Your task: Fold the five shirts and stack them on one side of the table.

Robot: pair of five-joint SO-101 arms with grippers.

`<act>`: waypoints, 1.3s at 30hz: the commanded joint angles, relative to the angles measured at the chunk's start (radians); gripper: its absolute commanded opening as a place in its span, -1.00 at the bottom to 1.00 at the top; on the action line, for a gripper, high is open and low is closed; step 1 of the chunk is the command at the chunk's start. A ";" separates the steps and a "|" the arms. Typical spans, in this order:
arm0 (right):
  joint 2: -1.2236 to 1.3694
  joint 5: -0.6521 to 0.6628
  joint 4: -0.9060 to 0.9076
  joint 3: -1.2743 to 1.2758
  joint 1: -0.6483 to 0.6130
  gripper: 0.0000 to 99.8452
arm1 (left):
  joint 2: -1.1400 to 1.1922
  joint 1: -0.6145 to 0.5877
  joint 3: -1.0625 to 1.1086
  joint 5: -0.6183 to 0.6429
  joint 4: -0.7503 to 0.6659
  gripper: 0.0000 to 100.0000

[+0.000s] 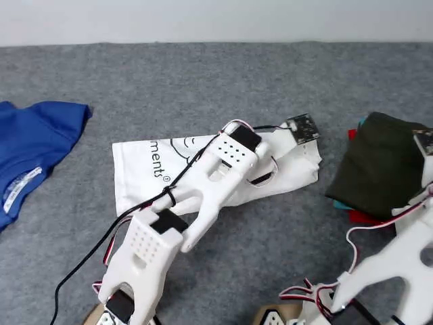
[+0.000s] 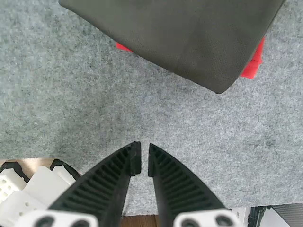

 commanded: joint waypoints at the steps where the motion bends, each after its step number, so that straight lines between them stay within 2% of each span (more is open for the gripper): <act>1: -0.041 0.008 0.035 -0.008 0.010 -0.91 | 0.003 -0.031 -0.047 0.023 -0.015 -0.70; 5: -0.041 0.008 0.035 -0.008 0.010 -0.91 | 0.002 -0.052 -0.076 0.080 -0.012 -0.57; 14: -0.041 0.008 0.036 -0.008 0.010 -0.92 | 0.003 -0.110 -0.196 0.081 0.058 -0.57; 18: -0.041 0.008 0.036 -0.008 0.010 -0.92 | 0.003 -0.104 -0.315 0.072 0.238 -0.65; 23: -0.041 0.008 0.036 -0.008 0.010 -0.91 | 0.006 -0.025 -0.458 0.040 0.466 -0.76; 30: -0.041 0.006 0.036 -0.008 0.008 -0.91 | 0.015 0.017 -0.390 0.041 0.471 -0.84; 39: -0.041 0.008 0.035 -0.008 0.012 -0.91 | 0.203 -0.094 -0.285 0.040 0.390 -0.83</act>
